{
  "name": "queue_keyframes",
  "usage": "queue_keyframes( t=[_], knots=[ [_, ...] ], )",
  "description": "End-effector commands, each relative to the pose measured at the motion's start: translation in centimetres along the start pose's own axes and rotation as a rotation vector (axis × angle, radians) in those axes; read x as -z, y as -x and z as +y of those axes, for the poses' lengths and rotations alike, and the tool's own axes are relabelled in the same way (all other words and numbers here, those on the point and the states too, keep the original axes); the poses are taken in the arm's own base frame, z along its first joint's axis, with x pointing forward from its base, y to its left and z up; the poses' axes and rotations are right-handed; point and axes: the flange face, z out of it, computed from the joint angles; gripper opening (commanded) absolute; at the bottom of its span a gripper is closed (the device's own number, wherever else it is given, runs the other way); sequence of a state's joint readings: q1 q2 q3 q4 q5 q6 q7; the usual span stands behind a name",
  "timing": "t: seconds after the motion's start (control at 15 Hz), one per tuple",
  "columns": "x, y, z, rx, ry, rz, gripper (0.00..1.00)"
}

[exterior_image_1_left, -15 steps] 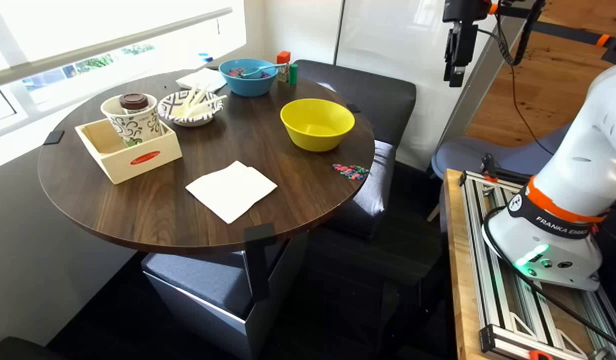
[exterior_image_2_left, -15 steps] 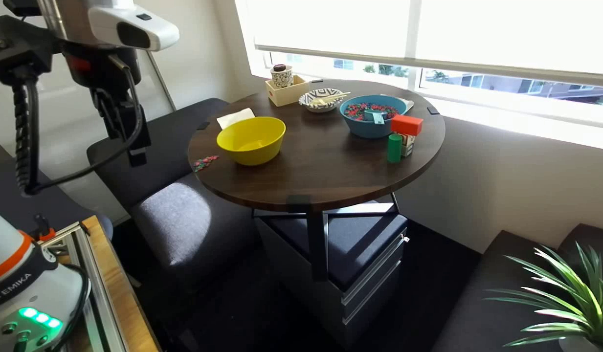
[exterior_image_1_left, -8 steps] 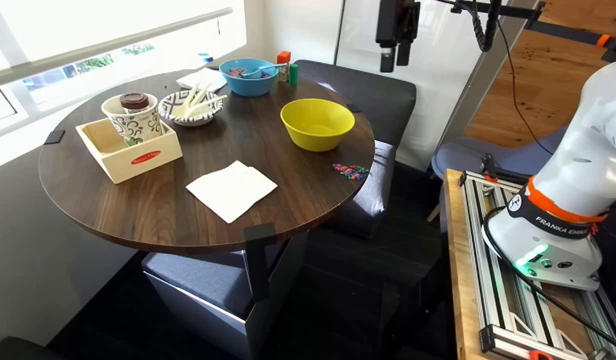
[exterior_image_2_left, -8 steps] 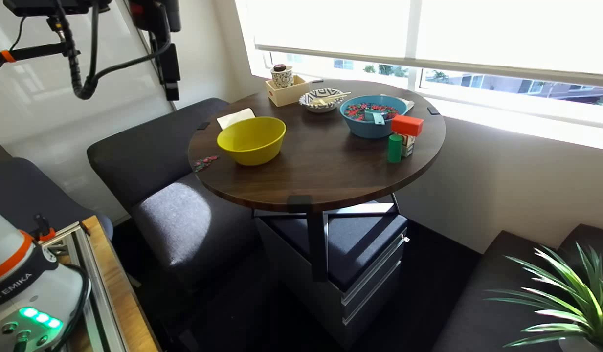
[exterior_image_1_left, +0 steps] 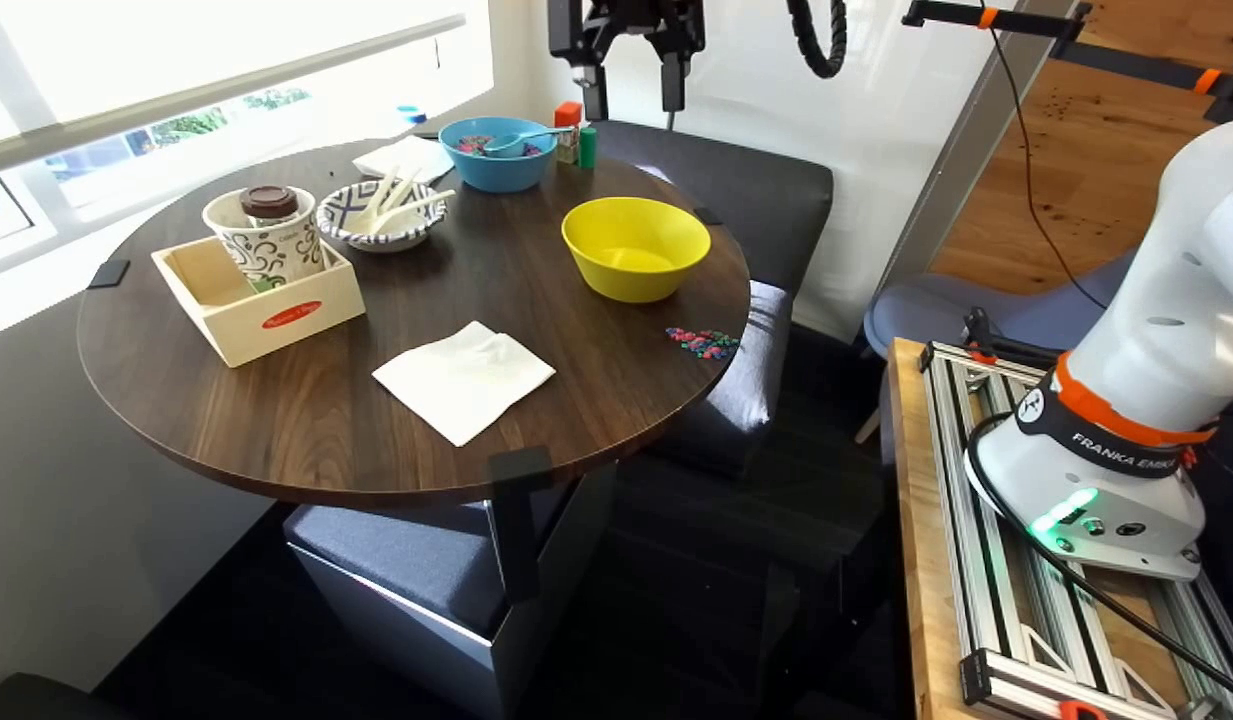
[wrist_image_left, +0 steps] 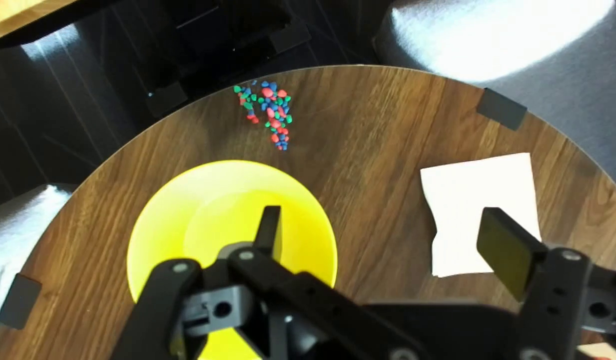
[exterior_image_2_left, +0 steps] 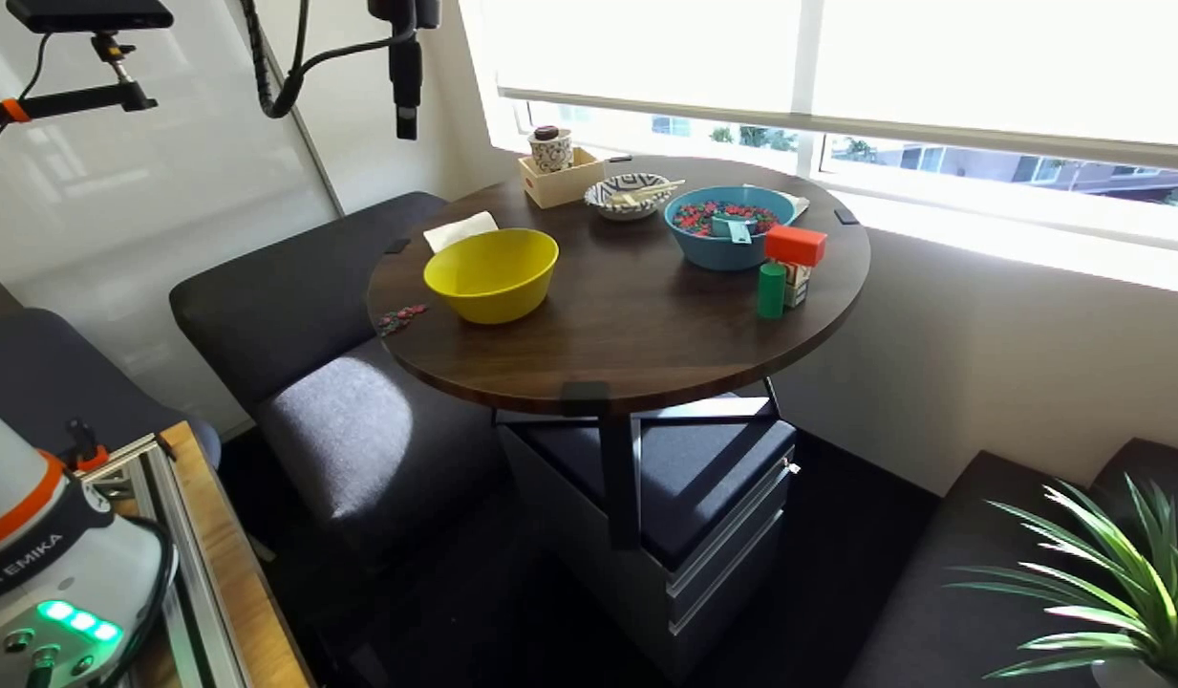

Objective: Pick up the wooden box bowl and put it on the right side of the table

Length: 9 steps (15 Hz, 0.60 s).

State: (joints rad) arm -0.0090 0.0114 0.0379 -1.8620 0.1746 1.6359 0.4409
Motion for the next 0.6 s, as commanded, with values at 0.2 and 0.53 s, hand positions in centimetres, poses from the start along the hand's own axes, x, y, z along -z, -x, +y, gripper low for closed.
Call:
queue_keyframes(
  t=[0.2, 0.53],
  knots=[
    [-0.4, -1.0, -1.9, 0.010, 0.017, -0.025, 1.00],
    [1.6, -2.3, -4.4, -0.097, -0.153, 0.218, 1.00]
  ],
)
